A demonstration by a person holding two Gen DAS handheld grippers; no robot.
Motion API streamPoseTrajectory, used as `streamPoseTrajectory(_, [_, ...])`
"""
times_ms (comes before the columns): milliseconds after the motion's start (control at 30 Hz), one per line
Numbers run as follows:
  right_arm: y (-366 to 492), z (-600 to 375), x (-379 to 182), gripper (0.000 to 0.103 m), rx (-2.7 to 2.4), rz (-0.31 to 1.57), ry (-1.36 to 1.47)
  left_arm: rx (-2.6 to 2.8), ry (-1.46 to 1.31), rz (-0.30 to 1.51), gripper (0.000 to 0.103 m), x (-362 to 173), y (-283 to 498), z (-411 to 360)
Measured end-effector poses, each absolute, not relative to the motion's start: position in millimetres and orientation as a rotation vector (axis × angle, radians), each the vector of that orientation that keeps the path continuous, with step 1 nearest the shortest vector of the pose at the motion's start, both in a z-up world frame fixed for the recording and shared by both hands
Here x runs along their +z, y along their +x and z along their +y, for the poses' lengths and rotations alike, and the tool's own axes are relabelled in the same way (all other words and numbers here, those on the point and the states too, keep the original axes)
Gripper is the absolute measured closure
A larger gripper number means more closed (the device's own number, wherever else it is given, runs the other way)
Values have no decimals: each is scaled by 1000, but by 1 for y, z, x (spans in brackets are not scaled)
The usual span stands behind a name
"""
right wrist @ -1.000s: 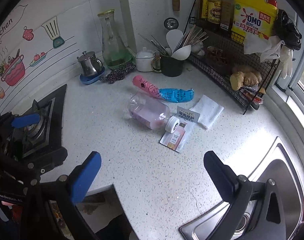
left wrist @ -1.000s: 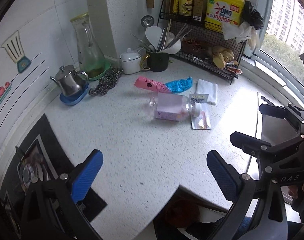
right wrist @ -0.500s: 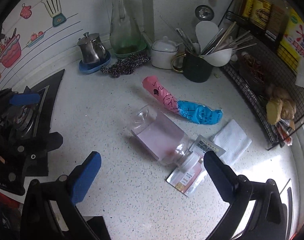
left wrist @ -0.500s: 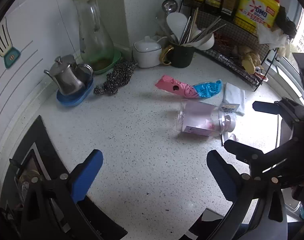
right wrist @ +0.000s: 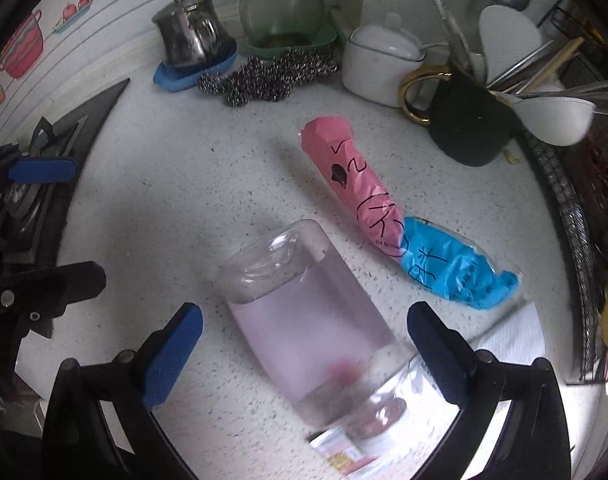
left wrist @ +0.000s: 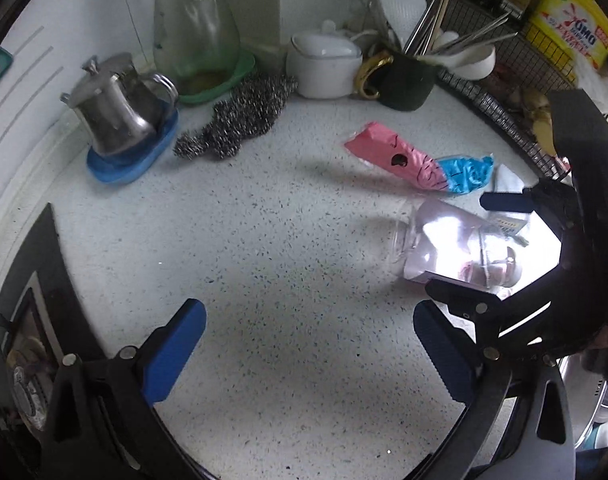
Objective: Collect trash
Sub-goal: 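Grasp the clear plastic bottle with the right tool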
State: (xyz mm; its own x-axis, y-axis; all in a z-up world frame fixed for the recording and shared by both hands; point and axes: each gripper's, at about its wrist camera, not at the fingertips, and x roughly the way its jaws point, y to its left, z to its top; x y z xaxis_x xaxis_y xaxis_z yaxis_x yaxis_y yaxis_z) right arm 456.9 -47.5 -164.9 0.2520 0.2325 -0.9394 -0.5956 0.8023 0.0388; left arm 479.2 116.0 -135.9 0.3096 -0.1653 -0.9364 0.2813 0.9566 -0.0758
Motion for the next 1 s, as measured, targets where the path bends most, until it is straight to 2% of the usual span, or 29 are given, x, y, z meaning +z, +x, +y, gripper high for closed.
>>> streamPoseTrajectory(100, [469,-46,-177,2,629,1243,-349,-302,115,1239,0,-145,486,114])
streamPoseTrajectory(167, [475,-46,-183,13,654,1273,-329,-303,110,1248,0,-149,490,116])
streamPoseTrajectory(367, [473,-40,-195,26,693,1309,-349,-317,100,1262,0,-154,490,115])
streamPoseTrajectory(600, [448,-46,-167,31,659,1186,-320,-350,96,1237,0,-138,477,109])
streamPoseTrajectory(1000, [412,-155,-105,32,380,1157,-14,-526,152,1158,0,-105,456,40])
